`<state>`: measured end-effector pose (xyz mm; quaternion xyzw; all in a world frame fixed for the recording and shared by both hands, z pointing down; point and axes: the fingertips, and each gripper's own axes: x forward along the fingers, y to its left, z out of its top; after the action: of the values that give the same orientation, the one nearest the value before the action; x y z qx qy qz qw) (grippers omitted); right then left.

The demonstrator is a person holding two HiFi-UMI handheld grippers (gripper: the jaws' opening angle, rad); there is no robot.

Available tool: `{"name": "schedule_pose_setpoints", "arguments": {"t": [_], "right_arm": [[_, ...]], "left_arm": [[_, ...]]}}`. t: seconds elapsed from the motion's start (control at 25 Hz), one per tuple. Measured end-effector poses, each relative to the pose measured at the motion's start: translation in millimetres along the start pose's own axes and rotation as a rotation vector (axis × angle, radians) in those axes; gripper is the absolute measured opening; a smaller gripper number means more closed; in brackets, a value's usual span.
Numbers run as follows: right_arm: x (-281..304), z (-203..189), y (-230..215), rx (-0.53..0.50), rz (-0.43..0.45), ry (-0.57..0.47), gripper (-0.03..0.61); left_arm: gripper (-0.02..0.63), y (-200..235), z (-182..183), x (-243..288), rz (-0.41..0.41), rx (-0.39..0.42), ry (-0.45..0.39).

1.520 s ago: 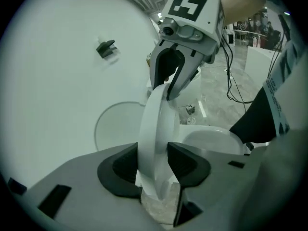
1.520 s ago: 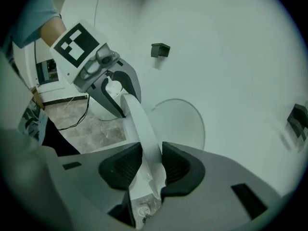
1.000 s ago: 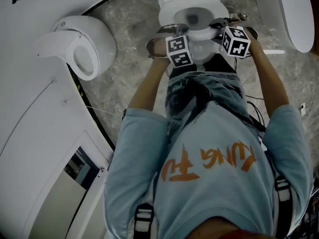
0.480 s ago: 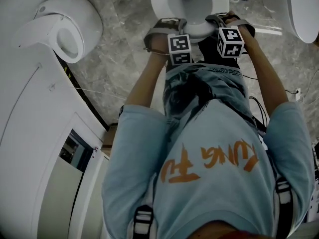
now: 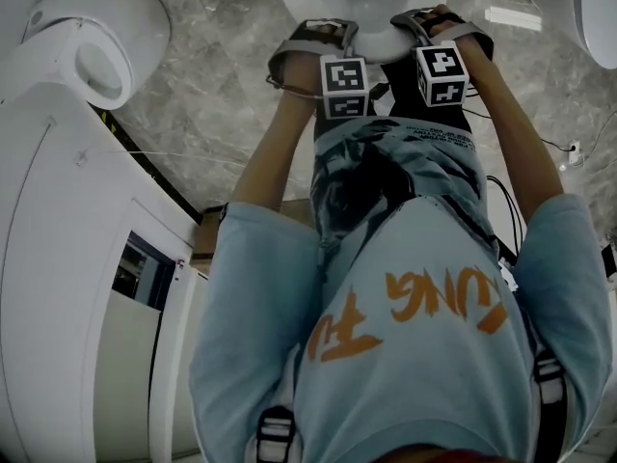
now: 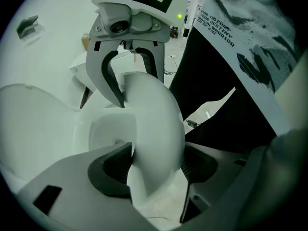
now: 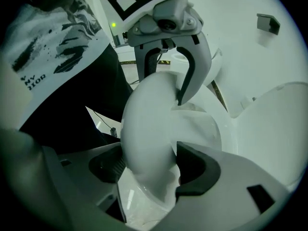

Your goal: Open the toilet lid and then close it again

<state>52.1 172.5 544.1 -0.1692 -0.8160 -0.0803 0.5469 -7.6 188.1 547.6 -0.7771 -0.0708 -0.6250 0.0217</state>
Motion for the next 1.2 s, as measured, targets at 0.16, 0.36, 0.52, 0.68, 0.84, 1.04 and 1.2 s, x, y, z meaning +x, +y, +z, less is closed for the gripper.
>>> {"name": "schedule_pose_setpoints", "arguments": {"t": [0.16,0.36,0.52,0.68,0.84,1.04,1.2], "right_arm": [[28,-7,4,-0.021,0.026,0.009,0.336],[57,-14,22,-0.037,0.048,0.013,0.344],[88,-25,24,-0.043,0.040,0.030,0.350],[122,-38,33,-0.046,0.041,0.051,0.353],[148,-48,37,-0.029,0.036,0.055,0.353],[173,-60,35,-0.014,0.043,0.070,0.353],[191,-60,36,-0.002,0.062,0.083,0.353]], "left_arm": [[0.322,-7,-9,27,-0.046,0.020,0.001],[0.331,-27,-10,59,-0.099,0.035,0.005],[0.339,-31,-16,89,-0.148,0.018,-0.001],[0.341,-39,-18,123,-0.197,-0.024,-0.016],[0.342,-42,-22,155,-0.181,-0.018,-0.004],[0.342,-39,-24,181,-0.208,-0.088,-0.031],[0.341,-41,-31,197,-0.234,-0.104,-0.029]]}}
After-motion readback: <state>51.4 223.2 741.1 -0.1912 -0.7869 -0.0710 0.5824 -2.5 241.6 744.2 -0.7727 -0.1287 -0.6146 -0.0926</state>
